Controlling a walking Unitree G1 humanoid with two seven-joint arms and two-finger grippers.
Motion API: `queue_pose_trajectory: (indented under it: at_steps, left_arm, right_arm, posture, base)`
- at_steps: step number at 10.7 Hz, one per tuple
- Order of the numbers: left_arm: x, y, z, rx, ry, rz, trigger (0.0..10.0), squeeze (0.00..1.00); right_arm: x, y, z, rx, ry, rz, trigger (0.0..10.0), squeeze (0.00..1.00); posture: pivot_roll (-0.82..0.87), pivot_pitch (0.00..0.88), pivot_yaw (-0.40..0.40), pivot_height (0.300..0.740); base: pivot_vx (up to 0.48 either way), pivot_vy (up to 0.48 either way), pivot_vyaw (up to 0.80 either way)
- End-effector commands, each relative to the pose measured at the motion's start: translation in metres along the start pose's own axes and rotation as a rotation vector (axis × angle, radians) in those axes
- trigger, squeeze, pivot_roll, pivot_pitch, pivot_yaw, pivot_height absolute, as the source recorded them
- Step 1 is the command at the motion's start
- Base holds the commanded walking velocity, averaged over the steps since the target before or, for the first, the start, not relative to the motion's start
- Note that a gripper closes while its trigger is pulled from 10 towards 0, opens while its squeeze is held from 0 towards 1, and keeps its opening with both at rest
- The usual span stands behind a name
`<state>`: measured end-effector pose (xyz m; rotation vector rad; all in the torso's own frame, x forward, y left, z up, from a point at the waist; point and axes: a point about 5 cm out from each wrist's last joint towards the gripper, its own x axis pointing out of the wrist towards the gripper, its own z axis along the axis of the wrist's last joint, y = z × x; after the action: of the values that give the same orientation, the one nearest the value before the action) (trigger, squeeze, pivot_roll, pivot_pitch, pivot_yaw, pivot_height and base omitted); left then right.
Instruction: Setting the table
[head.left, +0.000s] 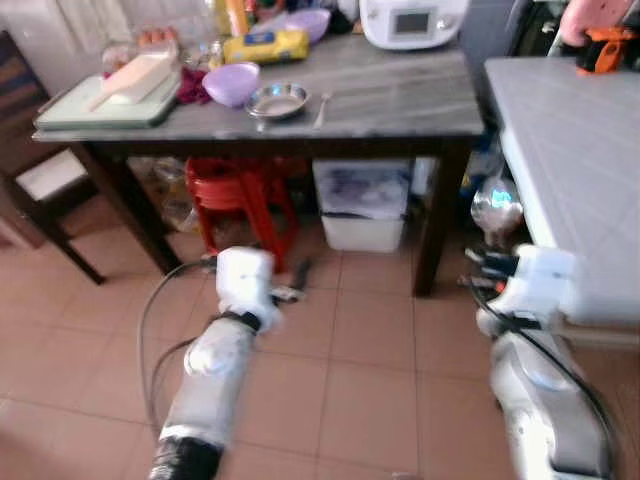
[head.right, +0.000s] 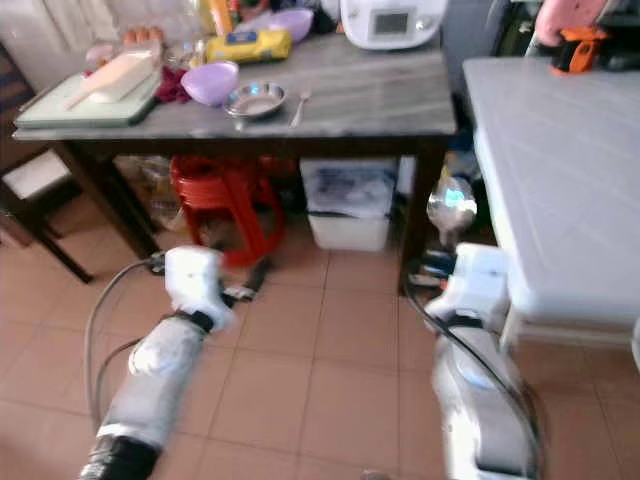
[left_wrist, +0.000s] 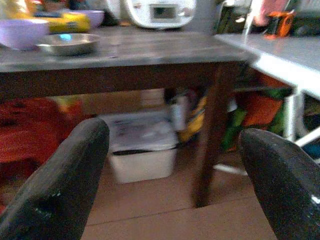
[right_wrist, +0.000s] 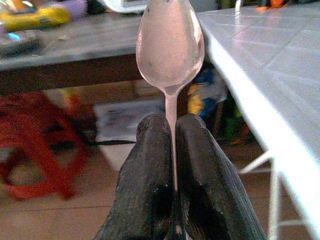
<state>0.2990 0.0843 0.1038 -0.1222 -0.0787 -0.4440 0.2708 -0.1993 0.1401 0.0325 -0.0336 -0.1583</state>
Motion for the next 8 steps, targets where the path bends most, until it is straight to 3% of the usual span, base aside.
queue_pose_trajectory:
  at_steps: [1, 4, 6, 8]
  left_arm:
    - [-0.0045, 0.012, 0.0028, 0.018, 0.001, 0.022, 10.0, 0.0]
    - [-0.0045, 0.0096, 0.003, 0.009, 0.005, 0.009, 10.0, 0.0]
    - [-0.0039, 0.0075, 0.0032, 0.005, 0.007, 0.001, 10.0, 0.0]
    - [-0.0038, 0.0063, 0.0028, 0.002, 0.011, -0.005, 10.0, 0.0]
  right_arm:
    - [0.0007, 0.0128, 0.0092, 0.018, -0.051, 0.034, 10.0, 0.0]
    - [-0.0002, 0.0139, 0.0102, 0.002, -0.064, 0.035, 10.0, 0.0]
    - [-0.0005, 0.0144, 0.0098, 0.014, -0.064, 0.037, 10.0, 0.0]
    - [-0.0002, 0.0137, 0.009, 0.014, -0.059, 0.028, 10.0, 0.0]
  posture:
    - [-0.17, 0.073, 0.113, 0.74]
    - [-0.17, 0.075, 0.116, 0.74]
    - [-0.17, 0.076, 0.116, 0.74]
    - [-0.18, 0.076, 0.115, 0.74]
  base:
    - [0.48, 0.0, 0.0]
    - [0.48, 0.0, 0.0]
    - [0.48, 0.0, 0.49]
    - [0.48, 0.0, 0.0]
